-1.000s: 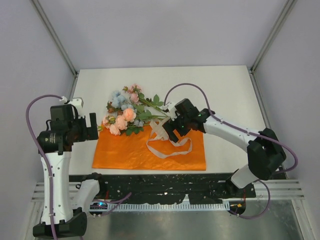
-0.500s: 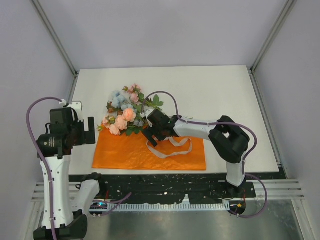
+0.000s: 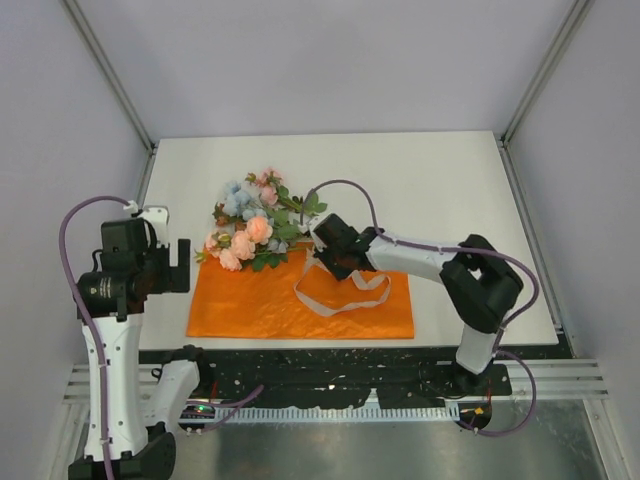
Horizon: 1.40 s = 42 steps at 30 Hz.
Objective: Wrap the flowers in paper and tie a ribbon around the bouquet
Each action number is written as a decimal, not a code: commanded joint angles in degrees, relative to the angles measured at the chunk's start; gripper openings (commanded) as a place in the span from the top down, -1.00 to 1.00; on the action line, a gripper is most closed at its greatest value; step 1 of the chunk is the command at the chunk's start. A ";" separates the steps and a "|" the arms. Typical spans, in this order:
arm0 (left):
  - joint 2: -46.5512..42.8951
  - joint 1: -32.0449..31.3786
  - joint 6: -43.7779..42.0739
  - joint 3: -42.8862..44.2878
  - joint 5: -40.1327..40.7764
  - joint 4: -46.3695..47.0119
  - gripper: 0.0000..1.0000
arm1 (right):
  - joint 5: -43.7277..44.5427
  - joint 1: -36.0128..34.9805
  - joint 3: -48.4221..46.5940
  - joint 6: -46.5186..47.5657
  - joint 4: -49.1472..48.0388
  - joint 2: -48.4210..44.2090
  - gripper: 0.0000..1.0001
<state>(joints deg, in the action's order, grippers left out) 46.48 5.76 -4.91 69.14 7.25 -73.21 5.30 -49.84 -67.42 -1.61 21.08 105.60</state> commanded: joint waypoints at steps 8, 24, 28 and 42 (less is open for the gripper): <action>5.90 0.22 -2.04 3.63 -5.92 9.83 -0.99 | -2.32 34.41 3.01 19.95 15.04 -39.58 0.89; 14.60 0.22 4.29 8.46 -14.27 16.08 -0.99 | -1.66 78.06 -42.09 29.64 9.21 -35.73 0.90; 14.17 0.22 4.20 7.41 -16.65 16.61 -0.99 | -21.51 74.20 -34.82 31.57 27.46 -35.64 0.90; 12.32 0.22 0.08 5.83 -14.98 13.27 -0.99 | -10.21 56.70 9.59 35.44 19.43 -34.15 0.53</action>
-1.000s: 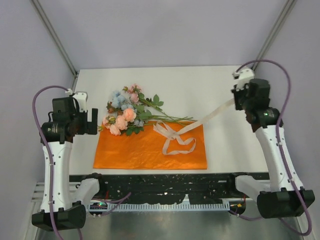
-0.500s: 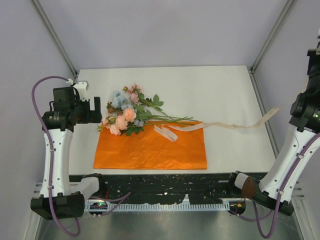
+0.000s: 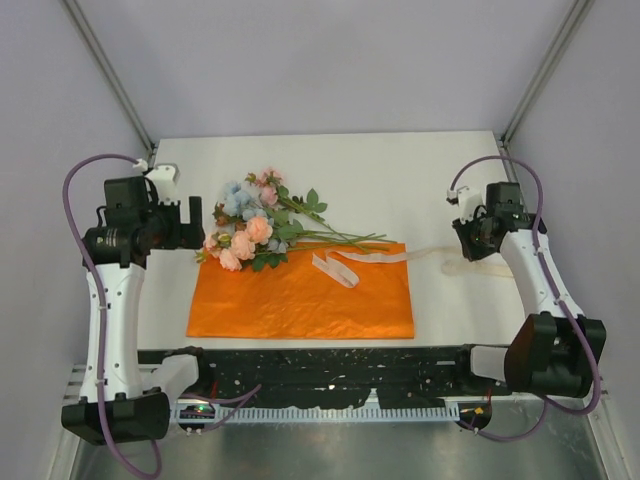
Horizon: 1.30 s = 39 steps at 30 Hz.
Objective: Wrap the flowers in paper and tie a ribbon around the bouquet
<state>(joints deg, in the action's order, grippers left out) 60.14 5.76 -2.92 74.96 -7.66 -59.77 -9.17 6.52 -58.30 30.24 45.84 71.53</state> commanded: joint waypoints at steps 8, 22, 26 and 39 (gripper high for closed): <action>-1.34 0.13 -2.44 -0.78 0.28 -0.44 -0.99 | -8.50 -18.00 -2.08 -9.30 -5.31 1.07 -0.92; -2.92 0.22 -4.29 -2.89 1.33 -2.10 -0.99 | 0.89 -44.75 -6.38 -17.14 -20.44 23.81 -0.92; -2.22 0.22 -4.46 -1.31 1.25 -2.81 -0.99 | 6.79 -46.78 -8.84 -17.14 -21.42 29.98 -0.78; 0.06 0.22 -4.99 0.10 -0.69 0.08 -0.99 | 8.37 -19.12 -4.72 -2.31 -6.74 1.46 0.89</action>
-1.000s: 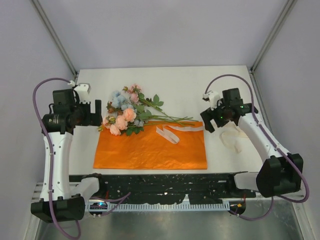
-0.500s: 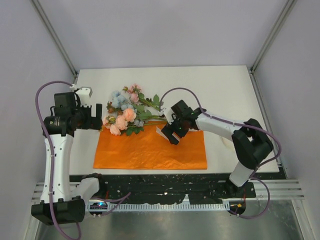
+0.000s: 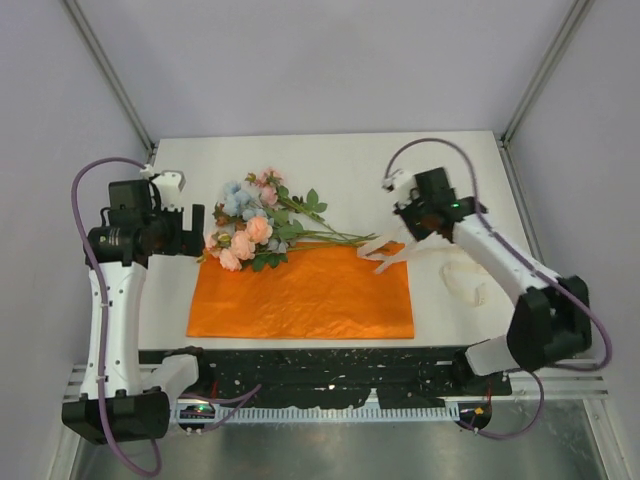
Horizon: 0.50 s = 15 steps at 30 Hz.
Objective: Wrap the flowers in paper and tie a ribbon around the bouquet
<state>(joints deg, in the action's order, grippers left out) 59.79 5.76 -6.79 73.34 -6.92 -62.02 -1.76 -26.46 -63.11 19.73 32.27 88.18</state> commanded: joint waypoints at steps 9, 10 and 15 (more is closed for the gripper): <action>2.70 0.22 0.54 -0.13 -3.89 5.07 -0.99 | -3.23 55.28 -11.40 24.22 17.20 -19.02 0.90; 2.87 0.22 0.46 -0.30 -4.15 5.33 -0.99 | -4.47 55.37 -11.94 23.78 19.04 -18.84 0.89; 3.14 0.22 -1.12 -0.48 -3.89 5.42 -0.99 | -10.89 48.28 -8.88 19.13 22.13 -15.33 0.89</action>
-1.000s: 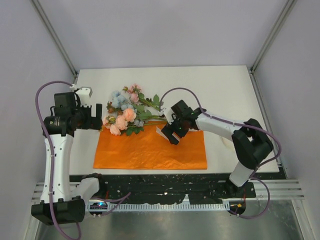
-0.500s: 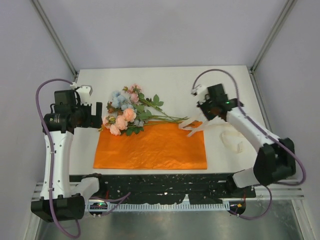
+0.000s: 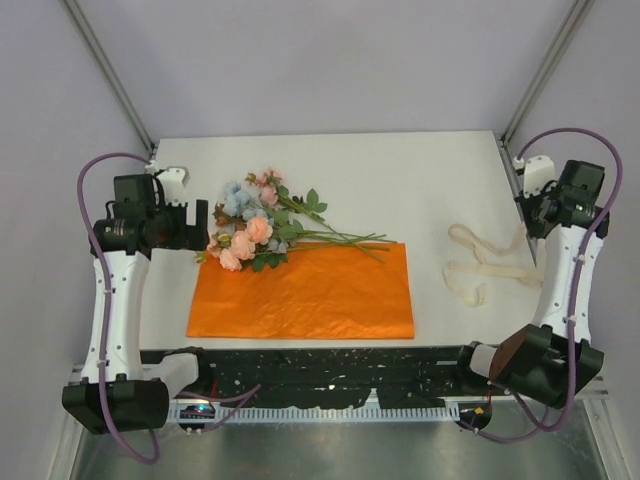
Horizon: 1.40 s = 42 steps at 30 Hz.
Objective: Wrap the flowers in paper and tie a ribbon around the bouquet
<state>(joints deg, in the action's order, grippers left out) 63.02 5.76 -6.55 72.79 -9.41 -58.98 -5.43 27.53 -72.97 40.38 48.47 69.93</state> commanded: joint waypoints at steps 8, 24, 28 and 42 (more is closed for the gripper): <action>0.43 0.13 -4.79 3.40 -5.97 -4.38 -0.99 | -13.98 -20.73 0.12 2.33 9.21 10.31 -0.91; 0.87 1.45 -1.98 -1.34 -12.56 -5.88 -0.99 | -8.11 -58.54 -23.79 0.14 -10.06 46.59 -0.91; 0.78 1.36 -1.89 -0.73 -12.65 -5.71 -0.99 | -8.19 -60.40 -28.63 0.22 -9.01 52.22 -0.91; 2.10 1.54 -3.21 1.21 -9.75 -4.91 -0.99 | -2.66 -62.77 -28.54 4.44 -8.04 57.15 -0.17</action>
<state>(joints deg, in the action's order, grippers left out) 64.90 6.87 -9.23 71.05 -20.01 -64.55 -11.55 -34.79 -98.91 43.44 40.32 125.56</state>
